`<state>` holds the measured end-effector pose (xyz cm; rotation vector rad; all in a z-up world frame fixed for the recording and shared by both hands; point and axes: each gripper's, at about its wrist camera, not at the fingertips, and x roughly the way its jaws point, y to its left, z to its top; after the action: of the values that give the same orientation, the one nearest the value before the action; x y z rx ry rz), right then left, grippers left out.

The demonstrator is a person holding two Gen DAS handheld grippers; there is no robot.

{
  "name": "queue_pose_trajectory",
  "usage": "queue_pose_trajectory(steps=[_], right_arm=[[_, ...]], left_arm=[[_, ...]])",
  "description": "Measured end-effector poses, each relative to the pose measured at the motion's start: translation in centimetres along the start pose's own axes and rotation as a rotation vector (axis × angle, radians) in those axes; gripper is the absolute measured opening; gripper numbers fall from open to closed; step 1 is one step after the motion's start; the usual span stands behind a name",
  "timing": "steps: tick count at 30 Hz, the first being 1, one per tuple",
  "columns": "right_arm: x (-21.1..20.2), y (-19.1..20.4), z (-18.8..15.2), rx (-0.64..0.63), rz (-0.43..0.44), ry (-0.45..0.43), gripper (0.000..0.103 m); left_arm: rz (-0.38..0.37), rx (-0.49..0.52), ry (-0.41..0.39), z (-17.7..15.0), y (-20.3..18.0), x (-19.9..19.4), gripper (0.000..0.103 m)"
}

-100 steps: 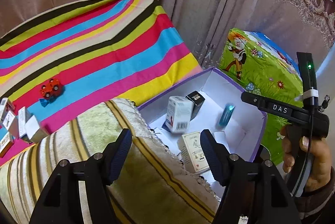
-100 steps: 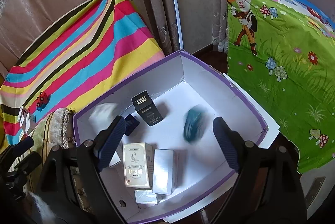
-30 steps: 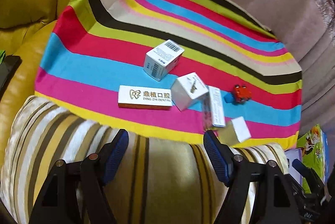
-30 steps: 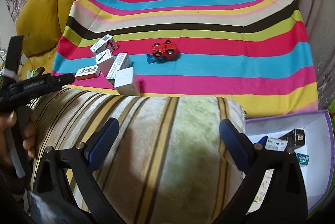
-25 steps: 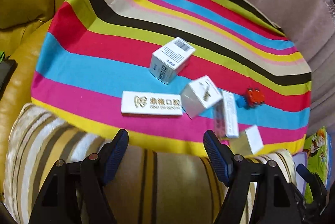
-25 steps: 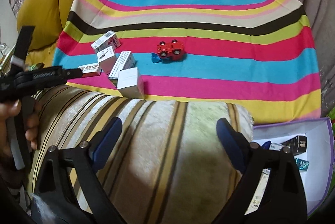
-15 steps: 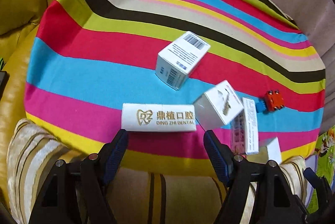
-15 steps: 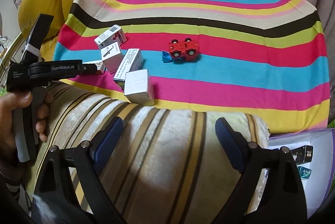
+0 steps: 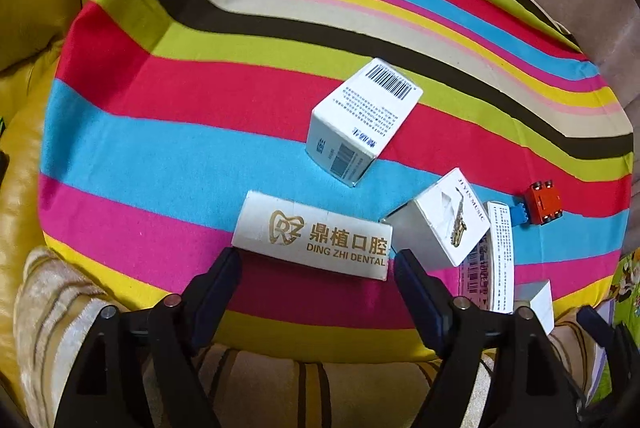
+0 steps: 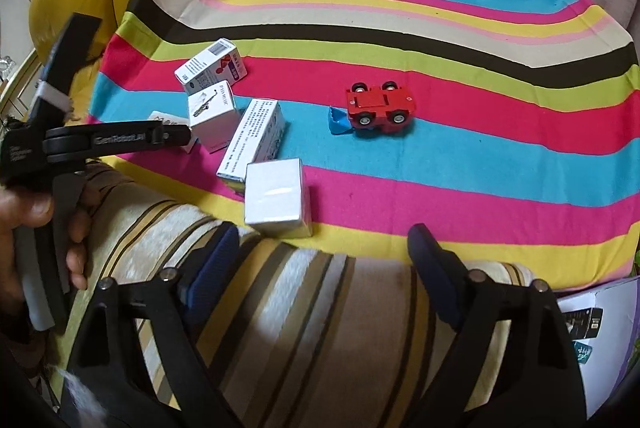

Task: Organize rigid objects
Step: 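Grasp the DING ZHI DENTAL box with the left tool while the right grasps a white cube box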

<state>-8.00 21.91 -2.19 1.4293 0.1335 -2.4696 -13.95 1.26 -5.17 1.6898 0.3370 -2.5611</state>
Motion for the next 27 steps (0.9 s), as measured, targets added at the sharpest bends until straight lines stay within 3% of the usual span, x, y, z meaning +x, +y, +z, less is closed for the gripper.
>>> queue_pose_trajectory(steps=[7,19,27], right_arm=[[1.5,0.7,1.0,-0.03,-0.001,0.023,0.085],[3.8,1.1,1.3,-0.051,0.025,0.089,0.04],[3.3,0.9,0.8,-0.05,0.026,0.059,0.039]], left_arm=[[0.036,0.085,-0.007,0.4,-0.5,-0.6,0.084],[0.016,0.102,0.025,1.0,-0.2,0.5,0.083],[0.028,0.117,-0.006,0.5,-0.5,0.2,0.083]])
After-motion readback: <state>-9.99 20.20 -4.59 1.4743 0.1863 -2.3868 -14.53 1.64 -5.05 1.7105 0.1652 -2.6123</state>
